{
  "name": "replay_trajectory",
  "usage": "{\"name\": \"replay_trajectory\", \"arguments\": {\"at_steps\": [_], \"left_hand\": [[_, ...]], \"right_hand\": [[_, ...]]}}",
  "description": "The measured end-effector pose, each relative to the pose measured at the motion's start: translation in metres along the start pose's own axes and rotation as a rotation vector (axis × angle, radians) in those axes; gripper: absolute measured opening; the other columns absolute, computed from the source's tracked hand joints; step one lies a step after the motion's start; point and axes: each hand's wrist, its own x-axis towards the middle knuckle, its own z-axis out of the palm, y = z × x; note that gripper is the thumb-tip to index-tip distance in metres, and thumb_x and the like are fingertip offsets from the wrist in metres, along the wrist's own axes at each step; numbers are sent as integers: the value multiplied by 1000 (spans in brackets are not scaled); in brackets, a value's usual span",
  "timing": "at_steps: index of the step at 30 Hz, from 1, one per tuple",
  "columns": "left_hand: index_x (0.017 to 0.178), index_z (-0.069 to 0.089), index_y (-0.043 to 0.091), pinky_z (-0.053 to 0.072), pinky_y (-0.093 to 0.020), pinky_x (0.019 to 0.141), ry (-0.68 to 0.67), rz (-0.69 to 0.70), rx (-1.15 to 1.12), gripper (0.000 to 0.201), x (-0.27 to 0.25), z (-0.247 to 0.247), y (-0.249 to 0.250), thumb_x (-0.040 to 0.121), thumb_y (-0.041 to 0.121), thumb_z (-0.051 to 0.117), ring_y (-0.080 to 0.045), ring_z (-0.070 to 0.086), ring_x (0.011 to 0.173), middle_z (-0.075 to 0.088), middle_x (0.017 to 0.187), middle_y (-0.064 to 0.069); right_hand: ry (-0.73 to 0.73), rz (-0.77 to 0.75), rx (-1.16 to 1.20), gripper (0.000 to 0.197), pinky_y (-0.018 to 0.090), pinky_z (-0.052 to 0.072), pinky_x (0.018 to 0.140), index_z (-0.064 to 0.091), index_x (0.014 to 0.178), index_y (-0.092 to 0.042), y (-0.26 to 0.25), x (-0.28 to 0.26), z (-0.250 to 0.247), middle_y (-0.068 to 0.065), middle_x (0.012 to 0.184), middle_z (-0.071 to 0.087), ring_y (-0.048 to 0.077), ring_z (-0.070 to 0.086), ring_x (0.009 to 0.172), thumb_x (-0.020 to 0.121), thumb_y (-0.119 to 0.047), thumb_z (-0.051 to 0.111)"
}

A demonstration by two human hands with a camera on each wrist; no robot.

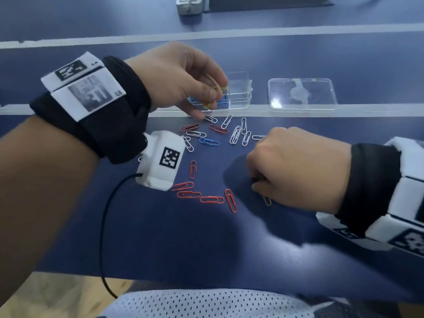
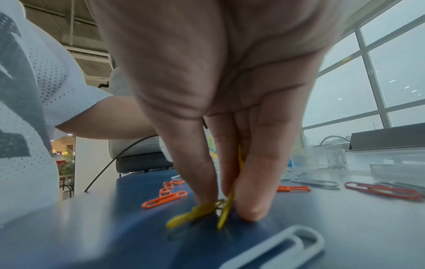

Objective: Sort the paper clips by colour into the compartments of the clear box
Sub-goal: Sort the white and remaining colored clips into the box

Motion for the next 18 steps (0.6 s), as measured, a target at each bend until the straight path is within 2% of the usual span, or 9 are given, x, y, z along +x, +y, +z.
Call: {"name": "replay_trajectory", "arguments": {"at_steps": [2, 4, 6, 9, 10, 12, 13, 16, 18], "left_hand": [[90, 63, 11, 61, -33, 64, 64, -7, 25, 19, 6, -1, 3, 83, -6, 59, -16, 66, 73, 66, 82, -7], [86, 64, 13, 60, -33, 69, 125, -9, 62, 20, 13, -2, 5, 83, -6, 60, -15, 66, 71, 68, 80, -6], [83, 66, 15, 59, -32, 75, 161, -9, 129, 20, 20, -1, 7, 83, -4, 60, -14, 66, 67, 69, 81, -7], [92, 69, 12, 58, -34, 84, 182, -6, 233, 17, 27, 4, 12, 84, -1, 60, -25, 67, 77, 71, 92, -16], [93, 69, 14, 58, -30, 81, 197, 1, 273, 19, 30, 6, 14, 83, 0, 61, -25, 67, 76, 71, 92, -15], [90, 70, 21, 54, -16, 64, 247, 15, 372, 21, 35, 7, 17, 82, 4, 61, -18, 65, 69, 71, 86, -6], [87, 70, 25, 52, -15, 57, 268, 19, 418, 21, 37, 7, 18, 81, 7, 61, -15, 65, 69, 70, 84, -2], [90, 70, 28, 43, -20, 70, 298, 64, 572, 23, 45, 7, 23, 81, 10, 59, -13, 62, 76, 70, 91, 2], [93, 71, 27, 41, -21, 74, 304, 89, 638, 24, 50, 8, 26, 81, 10, 60, -12, 59, 77, 71, 93, 2]], "right_hand": [[0, -13, 7, 7, 35, 51, 70, 50, 75, -15, 1, 1, 1, 6, 77, 49, 34, 61, 85, 82, -18, 50], [-6, -15, 6, 12, 37, 53, 73, 60, 87, -13, 2, 2, 2, 8, 90, 59, 34, 61, 87, 82, -15, 49], [-17, -26, 11, 12, 39, 53, 75, 60, 91, -15, 2, 0, 3, 8, 96, 59, 35, 61, 89, 84, -17, 50], [-71, -46, 0, 13, 35, 50, 70, 57, 98, -17, -2, -3, 5, 5, 103, 56, 32, 60, 92, 87, -20, 52], [-90, -44, -8, 14, 33, 45, 65, 56, 100, -17, -2, -4, 6, 4, 105, 54, 31, 60, 92, 87, -19, 51], [-111, -49, -13, 16, 32, 38, 58, 55, 102, -17, -4, -6, 6, 3, 106, 52, 31, 57, 86, 87, -13, 49], [-121, -51, -12, 17, 32, 37, 54, 54, 100, -17, -5, -6, 5, 4, 104, 52, 31, 54, 80, 86, -11, 47], [-156, -32, -16, 14, 33, 37, 49, 52, 92, -16, -5, -6, -1, 5, 101, 54, 32, 50, 74, 82, -7, 48], [-152, -33, -10, 16, 35, 46, 59, 54, 94, -15, -2, -5, -1, 6, 101, 56, 32, 58, 84, 81, -6, 49]]}}
